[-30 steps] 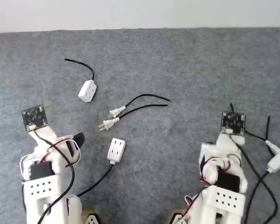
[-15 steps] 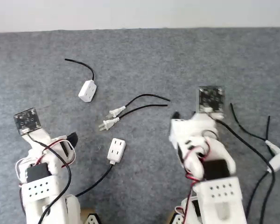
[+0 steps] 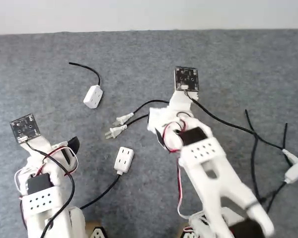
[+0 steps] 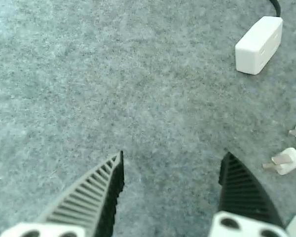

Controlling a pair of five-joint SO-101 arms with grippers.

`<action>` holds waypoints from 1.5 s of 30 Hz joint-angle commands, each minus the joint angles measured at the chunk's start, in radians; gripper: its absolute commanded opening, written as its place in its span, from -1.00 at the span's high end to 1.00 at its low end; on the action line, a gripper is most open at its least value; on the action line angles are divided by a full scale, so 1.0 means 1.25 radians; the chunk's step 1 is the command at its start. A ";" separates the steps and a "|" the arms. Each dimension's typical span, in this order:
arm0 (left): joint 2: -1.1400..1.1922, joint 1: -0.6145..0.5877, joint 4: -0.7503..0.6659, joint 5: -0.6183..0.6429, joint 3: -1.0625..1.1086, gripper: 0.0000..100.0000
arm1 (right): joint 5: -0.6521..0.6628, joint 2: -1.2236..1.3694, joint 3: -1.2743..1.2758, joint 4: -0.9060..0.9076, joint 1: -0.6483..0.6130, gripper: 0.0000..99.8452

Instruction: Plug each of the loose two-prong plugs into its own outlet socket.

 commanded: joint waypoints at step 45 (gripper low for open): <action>-0.006 -0.028 -0.026 0.001 -0.004 0.41 | -0.269 0.454 -0.218 -0.293 -0.143 0.64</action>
